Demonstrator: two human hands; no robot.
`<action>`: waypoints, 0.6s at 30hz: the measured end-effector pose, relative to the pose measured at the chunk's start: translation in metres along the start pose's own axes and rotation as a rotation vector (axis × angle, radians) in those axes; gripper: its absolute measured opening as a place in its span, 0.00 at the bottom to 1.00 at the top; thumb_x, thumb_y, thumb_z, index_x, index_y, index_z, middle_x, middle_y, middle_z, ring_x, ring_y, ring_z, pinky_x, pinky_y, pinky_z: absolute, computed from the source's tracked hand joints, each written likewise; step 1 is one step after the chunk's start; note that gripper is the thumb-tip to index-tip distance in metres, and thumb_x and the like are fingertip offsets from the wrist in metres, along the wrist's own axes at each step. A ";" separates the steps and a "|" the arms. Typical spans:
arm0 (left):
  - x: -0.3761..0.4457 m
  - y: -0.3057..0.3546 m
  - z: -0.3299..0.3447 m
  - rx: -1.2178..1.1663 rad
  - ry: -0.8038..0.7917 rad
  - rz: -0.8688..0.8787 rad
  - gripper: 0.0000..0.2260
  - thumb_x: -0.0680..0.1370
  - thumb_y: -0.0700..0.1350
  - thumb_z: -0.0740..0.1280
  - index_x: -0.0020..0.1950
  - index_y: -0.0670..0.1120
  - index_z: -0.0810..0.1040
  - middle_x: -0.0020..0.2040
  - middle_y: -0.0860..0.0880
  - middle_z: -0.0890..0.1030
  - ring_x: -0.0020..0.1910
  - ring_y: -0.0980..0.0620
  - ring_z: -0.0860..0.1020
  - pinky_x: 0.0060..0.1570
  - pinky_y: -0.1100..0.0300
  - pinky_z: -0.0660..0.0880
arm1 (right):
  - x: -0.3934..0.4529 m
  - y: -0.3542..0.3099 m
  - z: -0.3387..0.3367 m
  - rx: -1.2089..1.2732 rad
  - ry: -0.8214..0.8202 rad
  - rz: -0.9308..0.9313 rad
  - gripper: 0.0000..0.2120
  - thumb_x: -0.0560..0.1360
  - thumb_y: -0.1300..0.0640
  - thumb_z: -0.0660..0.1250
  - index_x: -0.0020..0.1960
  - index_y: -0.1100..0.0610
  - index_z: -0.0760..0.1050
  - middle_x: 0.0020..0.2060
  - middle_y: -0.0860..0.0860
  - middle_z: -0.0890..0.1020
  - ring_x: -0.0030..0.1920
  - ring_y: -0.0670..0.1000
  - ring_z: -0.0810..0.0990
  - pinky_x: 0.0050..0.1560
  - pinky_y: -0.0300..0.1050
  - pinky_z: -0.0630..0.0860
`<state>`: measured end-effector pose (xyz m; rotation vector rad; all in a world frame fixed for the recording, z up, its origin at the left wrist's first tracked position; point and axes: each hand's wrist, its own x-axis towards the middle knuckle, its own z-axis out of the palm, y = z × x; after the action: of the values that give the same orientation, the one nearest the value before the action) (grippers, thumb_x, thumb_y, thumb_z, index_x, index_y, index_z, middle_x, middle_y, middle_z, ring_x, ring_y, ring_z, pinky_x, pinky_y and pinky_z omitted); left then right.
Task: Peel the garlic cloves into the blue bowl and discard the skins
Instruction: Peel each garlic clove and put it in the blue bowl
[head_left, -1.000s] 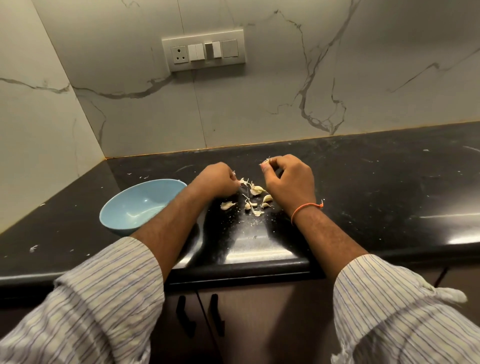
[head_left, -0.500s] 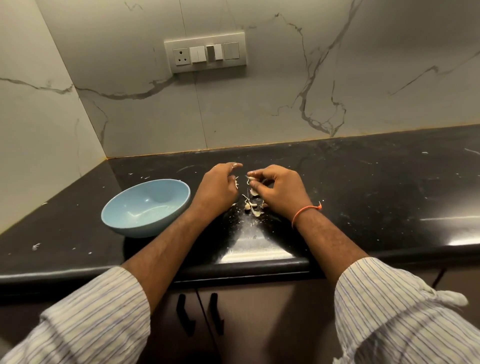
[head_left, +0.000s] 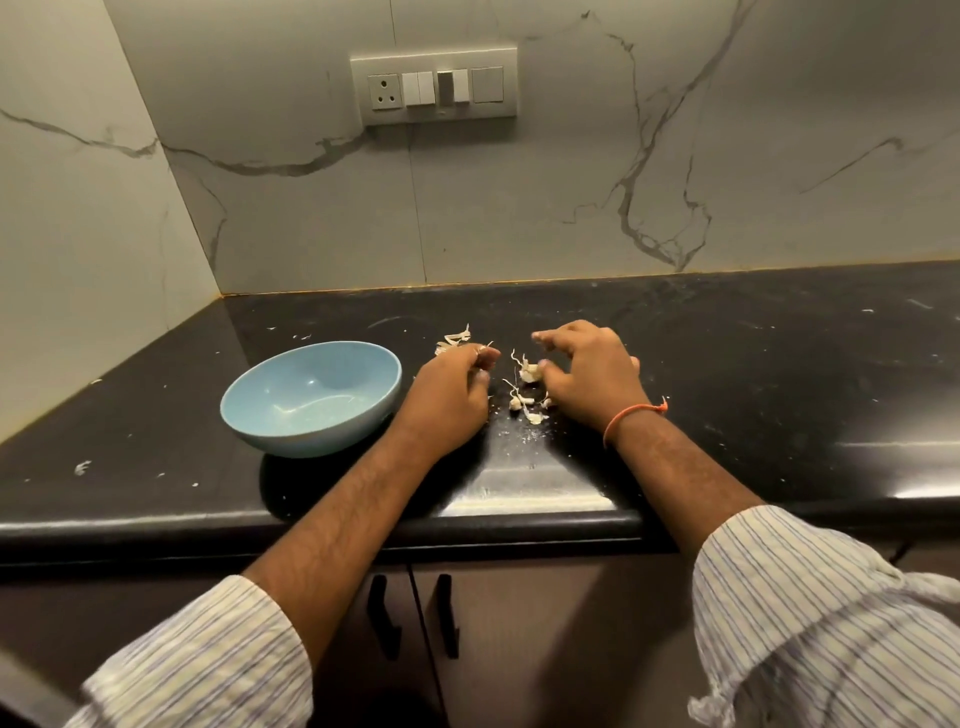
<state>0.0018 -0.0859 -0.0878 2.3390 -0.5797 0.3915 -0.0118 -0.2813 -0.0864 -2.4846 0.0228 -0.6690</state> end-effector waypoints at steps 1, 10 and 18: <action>0.000 0.000 0.001 0.011 -0.017 0.020 0.14 0.84 0.40 0.66 0.69 0.47 0.82 0.65 0.49 0.83 0.63 0.51 0.80 0.67 0.59 0.74 | 0.000 0.000 -0.001 -0.028 -0.031 0.024 0.15 0.78 0.47 0.71 0.65 0.41 0.82 0.62 0.42 0.79 0.67 0.50 0.74 0.62 0.56 0.71; 0.000 -0.004 0.001 0.033 -0.091 0.067 0.13 0.79 0.47 0.74 0.63 0.56 0.85 0.63 0.53 0.81 0.59 0.57 0.78 0.62 0.61 0.74 | -0.017 -0.007 -0.015 -0.060 -0.139 -0.068 0.04 0.72 0.41 0.74 0.41 0.39 0.83 0.48 0.39 0.78 0.55 0.44 0.75 0.56 0.54 0.64; 0.002 -0.006 0.002 0.033 -0.085 0.064 0.08 0.79 0.47 0.75 0.57 0.56 0.88 0.60 0.53 0.81 0.59 0.56 0.78 0.63 0.57 0.76 | -0.016 -0.008 -0.017 -0.062 -0.224 -0.069 0.06 0.74 0.40 0.75 0.43 0.40 0.82 0.50 0.38 0.78 0.57 0.44 0.74 0.57 0.54 0.62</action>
<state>0.0071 -0.0841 -0.0922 2.3826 -0.6948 0.3343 -0.0344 -0.2808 -0.0776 -2.6165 -0.1283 -0.4193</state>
